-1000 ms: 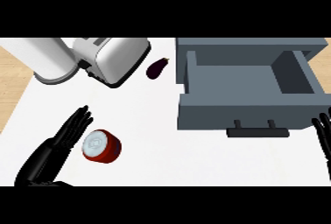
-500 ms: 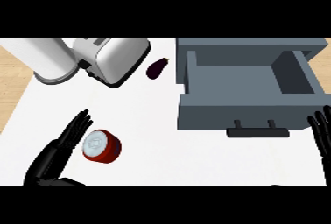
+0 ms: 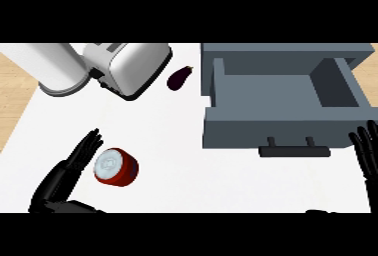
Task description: Pick up the can, place it into the drawer and close the drawer
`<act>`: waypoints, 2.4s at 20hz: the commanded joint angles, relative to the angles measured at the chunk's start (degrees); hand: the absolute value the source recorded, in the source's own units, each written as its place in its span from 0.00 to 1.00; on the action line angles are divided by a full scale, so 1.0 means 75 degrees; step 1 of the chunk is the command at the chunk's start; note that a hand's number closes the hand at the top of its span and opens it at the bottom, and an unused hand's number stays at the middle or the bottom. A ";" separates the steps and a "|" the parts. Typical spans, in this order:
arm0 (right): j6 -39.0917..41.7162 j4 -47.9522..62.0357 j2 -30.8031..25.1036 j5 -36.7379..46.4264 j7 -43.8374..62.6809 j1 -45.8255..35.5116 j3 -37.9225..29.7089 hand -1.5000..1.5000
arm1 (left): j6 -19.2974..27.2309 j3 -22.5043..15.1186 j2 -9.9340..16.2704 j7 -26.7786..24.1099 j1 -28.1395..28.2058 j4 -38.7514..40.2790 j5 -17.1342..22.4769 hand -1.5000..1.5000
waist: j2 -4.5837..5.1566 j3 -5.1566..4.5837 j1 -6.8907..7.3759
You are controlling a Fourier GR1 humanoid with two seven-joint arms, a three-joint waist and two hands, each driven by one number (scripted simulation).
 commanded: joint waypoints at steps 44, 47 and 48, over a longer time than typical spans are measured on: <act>0.0184 -0.1051 0.0243 -0.0329 0.0926 0.0029 -0.0243 0.00 | 0.1048 -0.0232 -0.0529 -0.1605 -0.2205 0.4056 -0.0934 0.00 | -0.0001 0.0000 -0.0021; 0.0655 -0.0665 0.0111 -0.0623 0.0159 0.0436 -0.0729 0.00 | 0.0631 -0.0238 -0.0307 -0.1871 -0.1977 0.4077 -0.0812 0.00 | -0.0003 0.0002 -0.0021; -0.0183 -0.0916 0.0284 0.0029 0.0445 0.0352 0.0357 0.00 | 0.0516 -0.0196 -0.0413 -0.1536 -0.2277 0.4086 -0.0651 0.00 | -0.0001 0.0001 -0.0016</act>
